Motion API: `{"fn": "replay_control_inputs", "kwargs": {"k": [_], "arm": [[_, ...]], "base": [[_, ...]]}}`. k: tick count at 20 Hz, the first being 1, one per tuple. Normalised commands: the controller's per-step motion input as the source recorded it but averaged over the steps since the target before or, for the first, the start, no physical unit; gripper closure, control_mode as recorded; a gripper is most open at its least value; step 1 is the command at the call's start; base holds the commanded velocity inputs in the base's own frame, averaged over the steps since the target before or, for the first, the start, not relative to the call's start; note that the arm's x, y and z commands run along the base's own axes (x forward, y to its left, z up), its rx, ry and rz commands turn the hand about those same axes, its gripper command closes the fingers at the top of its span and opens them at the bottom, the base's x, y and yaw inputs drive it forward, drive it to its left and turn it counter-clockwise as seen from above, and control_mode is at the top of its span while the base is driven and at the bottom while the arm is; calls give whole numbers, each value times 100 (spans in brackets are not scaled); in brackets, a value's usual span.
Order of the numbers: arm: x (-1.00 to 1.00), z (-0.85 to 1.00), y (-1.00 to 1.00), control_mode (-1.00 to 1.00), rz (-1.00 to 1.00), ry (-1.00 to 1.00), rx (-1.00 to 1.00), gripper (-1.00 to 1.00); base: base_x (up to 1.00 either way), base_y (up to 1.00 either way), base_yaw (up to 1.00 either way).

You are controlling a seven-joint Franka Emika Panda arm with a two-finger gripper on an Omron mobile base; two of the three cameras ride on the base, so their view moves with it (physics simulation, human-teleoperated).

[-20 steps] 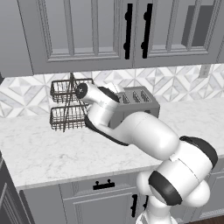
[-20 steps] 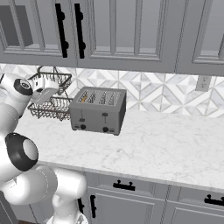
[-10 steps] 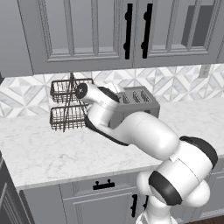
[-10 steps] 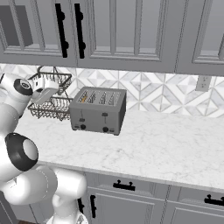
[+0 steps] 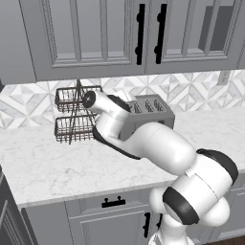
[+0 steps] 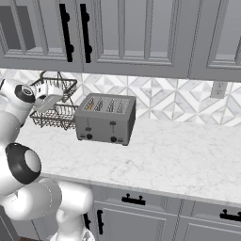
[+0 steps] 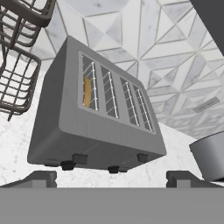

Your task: Start the toaster. Once the lever pops up, take the bread to the plate on the dining counter.

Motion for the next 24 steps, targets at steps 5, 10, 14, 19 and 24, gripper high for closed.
{"fn": "replay_control_inputs", "kwargs": {"k": [5,10,14,19,24], "arm": [[0,0,0,-100,0,0,0,-100],[0,0,0,-100,0,0,0,-100],[0,0,0,-100,0,0,0,-100],[0,0,0,-100,0,0,0,-100],[0,0,0,-100,0,0,0,-100]], "base": [[0,0,0],[0,0,0],[0,0,0],[0,0,0],[0,0,0]]}}
